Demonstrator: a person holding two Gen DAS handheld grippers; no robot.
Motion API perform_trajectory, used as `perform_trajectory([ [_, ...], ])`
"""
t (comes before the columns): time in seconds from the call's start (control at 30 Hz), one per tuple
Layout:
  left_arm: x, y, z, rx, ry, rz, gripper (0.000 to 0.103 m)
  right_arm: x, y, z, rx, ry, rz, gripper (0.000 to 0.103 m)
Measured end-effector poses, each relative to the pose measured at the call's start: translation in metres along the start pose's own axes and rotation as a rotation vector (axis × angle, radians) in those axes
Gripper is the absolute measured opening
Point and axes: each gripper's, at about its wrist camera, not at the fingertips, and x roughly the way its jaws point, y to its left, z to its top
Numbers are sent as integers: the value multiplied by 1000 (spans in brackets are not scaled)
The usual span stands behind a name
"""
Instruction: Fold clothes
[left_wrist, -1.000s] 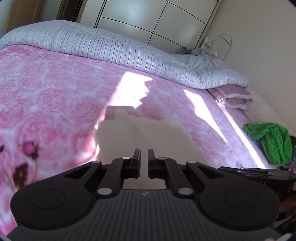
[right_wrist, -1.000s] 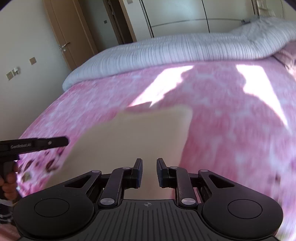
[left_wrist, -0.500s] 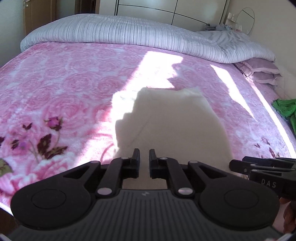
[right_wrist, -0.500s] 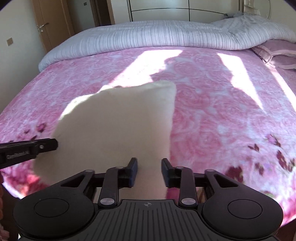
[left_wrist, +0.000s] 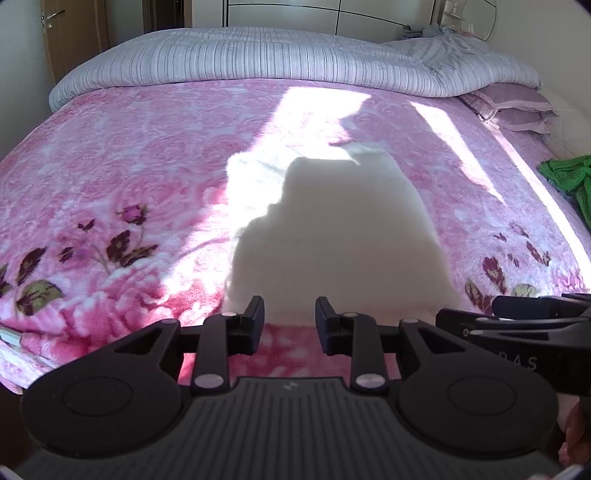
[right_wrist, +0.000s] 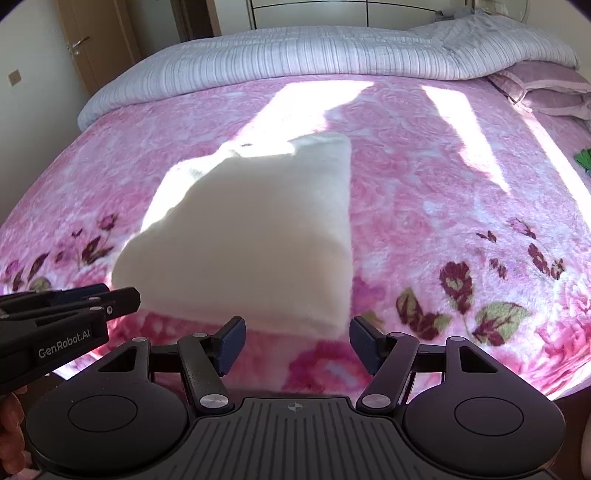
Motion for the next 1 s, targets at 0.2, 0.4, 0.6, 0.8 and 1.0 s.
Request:
perform_trajectory([
  [0.2,-17,-3,-10,20,-5,39,31,-13,8,-15,-27,-8,-17,66],
  [0.4,-32,-13,-24,56,-16,71,34,-27,7,-30,-31,-18,-17,66],
  [0.6,-46,-27,-38,96,-50,64,35,-39,2,-47,-19,-29,-34,66],
  [0.8,-56,-35,-45,129,-118,38,37,-47,-6,-56,28,-48,-27,66],
  [1.0,-53,-39,-37,149,-151,39,40,-50,-5,-50,6,-92,-46,66],
])
